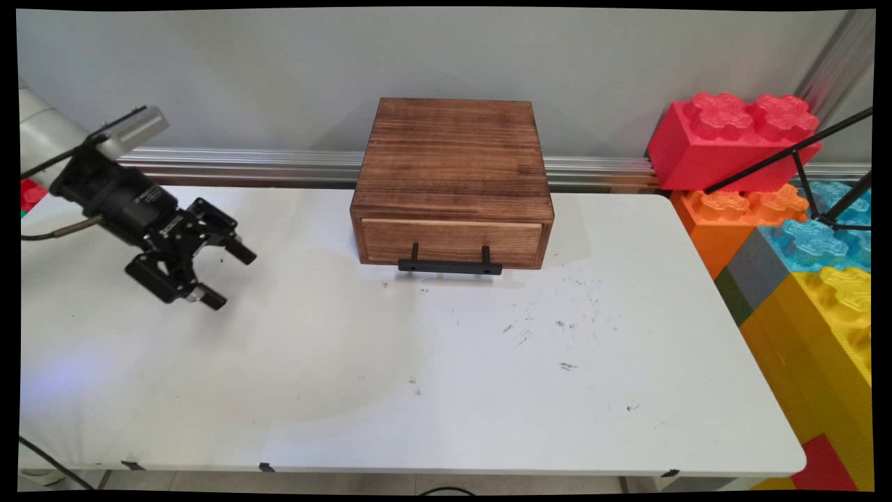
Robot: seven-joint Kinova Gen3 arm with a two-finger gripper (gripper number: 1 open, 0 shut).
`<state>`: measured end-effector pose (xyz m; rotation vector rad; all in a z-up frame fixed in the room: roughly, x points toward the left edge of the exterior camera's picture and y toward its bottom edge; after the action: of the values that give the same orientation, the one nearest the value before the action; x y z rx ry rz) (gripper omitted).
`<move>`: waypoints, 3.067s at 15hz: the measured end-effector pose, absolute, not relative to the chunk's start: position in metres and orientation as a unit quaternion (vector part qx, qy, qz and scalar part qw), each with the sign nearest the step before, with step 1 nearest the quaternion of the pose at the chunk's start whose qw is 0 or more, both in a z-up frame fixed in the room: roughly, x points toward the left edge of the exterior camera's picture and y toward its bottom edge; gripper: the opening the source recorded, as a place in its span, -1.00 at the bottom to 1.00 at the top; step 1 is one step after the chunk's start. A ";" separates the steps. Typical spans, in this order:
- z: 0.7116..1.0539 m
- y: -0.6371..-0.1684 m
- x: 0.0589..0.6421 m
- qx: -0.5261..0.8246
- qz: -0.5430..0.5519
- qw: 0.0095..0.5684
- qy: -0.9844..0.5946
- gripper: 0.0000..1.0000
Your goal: Open the drawer
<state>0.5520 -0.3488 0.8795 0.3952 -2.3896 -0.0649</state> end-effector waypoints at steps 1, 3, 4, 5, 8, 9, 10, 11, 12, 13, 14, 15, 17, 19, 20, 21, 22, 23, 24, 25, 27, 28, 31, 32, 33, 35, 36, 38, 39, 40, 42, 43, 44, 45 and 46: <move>0.880 -0.350 0.551 0.153 -0.024 0.357 -0.921 1.00; 0.882 -0.354 0.548 0.154 -0.021 0.367 -0.917 1.00; 0.883 -0.355 0.547 0.155 -0.020 0.372 -0.915 1.00; 0.883 -0.358 0.546 0.156 -0.019 0.376 -0.913 1.00; 0.884 -0.362 0.541 0.159 -0.019 0.383 -0.910 1.00; 0.884 -0.364 0.538 0.158 -0.019 0.385 -0.909 1.00; 0.884 -0.366 0.536 0.157 -0.019 0.385 -0.909 1.00; 0.884 -0.368 0.531 0.154 -0.019 0.385 -0.910 1.00; 0.884 -0.371 0.524 0.150 -0.018 0.385 -0.910 1.00; 0.884 -0.375 0.516 0.146 -0.016 0.384 -0.911 1.00; 0.884 -0.379 0.508 0.142 -0.014 0.382 -0.913 1.00; 0.885 -0.383 0.498 0.137 -0.012 0.379 -0.915 1.00; 0.887 -0.389 0.478 0.130 -0.004 0.373 -0.919 1.00; 0.891 -0.396 0.459 0.124 0.005 0.367 -0.922 1.00; 0.893 -0.398 0.452 0.122 0.008 0.364 -0.924 1.00; 0.895 -0.401 0.443 0.120 0.012 0.360 -0.925 1.00; 0.896 -0.403 0.437 0.119 0.016 0.356 -0.927 1.00; 0.899 -0.406 0.427 0.118 0.022 0.349 -0.929 1.00; 0.900 -0.409 0.420 0.117 0.027 0.344 -0.931 1.00; 0.904 -0.414 0.407 0.117 0.037 0.334 -0.934 1.00; 0.908 -0.421 0.387 0.116 0.051 0.317 -0.940 1.00; 0.910 -0.424 0.378 0.115 0.057 0.308 -0.943 1.00; 0.914 -0.432 0.355 0.115 0.070 0.288 -0.948 1.00; 0.915 -0.434 0.348 0.116 0.075 0.281 -0.950 1.00; 0.916 -0.436 0.340 0.117 0.078 0.274 -0.951 1.00; 0.917 -0.439 0.327 0.115 0.085 0.263 -0.954 1.00; 0.918 -0.441 0.318 0.113 0.089 0.255 -0.956 1.00; 0.918 -0.444 0.305 0.108 0.096 0.244 -0.959 1.00; 0.917 -0.446 0.297 0.105 0.100 0.236 -0.961 1.00; 0.917 -0.447 0.293 0.103 0.103 0.231 -0.962 1.00; 0.913 -0.448 0.282 0.099 0.108 0.217 -0.965 1.00; 0.909 -0.450 0.276 0.097 0.111 0.208 -0.967 1.00; 0.906 -0.451 0.271 0.095 0.113 0.201 -0.968 1.00; 0.902 -0.452 0.266 0.094 0.115 0.194 -0.970 1.00; 0.898 -0.453 0.261 0.093 0.117 0.188 -0.971 1.00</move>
<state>0.2614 -0.4525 0.8978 0.2618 -2.7306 0.3277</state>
